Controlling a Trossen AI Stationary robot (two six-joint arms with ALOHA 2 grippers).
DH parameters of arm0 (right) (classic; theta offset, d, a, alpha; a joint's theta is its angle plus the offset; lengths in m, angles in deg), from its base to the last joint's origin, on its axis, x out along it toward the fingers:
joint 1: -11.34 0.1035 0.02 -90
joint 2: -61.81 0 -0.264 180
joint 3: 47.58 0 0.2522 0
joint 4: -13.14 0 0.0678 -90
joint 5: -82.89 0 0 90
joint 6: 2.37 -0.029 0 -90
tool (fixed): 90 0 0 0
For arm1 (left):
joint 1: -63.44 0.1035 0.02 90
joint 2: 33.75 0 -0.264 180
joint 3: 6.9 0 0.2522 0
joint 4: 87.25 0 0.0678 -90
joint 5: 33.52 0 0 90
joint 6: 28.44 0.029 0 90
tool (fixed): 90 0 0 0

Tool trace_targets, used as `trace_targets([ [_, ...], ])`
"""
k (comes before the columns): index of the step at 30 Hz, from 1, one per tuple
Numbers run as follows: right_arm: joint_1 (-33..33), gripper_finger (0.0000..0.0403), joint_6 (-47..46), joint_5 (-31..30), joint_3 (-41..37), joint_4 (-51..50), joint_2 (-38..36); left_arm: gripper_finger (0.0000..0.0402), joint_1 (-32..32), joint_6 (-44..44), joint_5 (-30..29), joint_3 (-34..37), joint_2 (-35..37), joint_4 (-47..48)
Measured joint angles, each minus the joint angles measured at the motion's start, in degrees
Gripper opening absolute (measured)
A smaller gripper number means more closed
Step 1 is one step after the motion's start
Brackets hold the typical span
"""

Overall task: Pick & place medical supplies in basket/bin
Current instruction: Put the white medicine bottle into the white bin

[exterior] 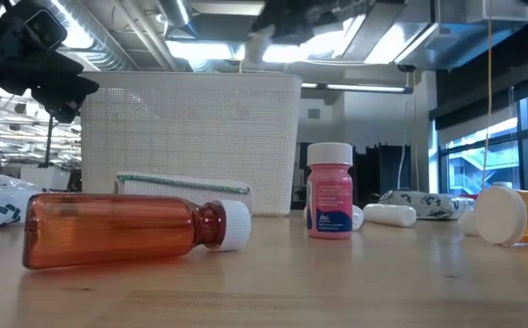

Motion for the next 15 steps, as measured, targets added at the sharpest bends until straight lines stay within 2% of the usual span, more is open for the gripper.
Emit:
trace_targets([
  [2, 0.13, 0.0192, 1.43, 1.99, 5.24, -2.33, 5.84, 0.0143, 0.00, 0.00, 0.00, 0.00, -0.02, 0.00],
  [8, 0.13, 0.0192, 3.16, 2.49, 16.07, -10.94, 20.09, 0.0143, 0.00, -0.02, 0.00, -0.02, -0.02, 0.00],
  [15, -0.11, 0.0192, 0.99, 2.49, 17.45, -8.77, 29.24, 0.0143, 0.00, -0.02, 0.00, -0.02, -0.02, 0.01],
])
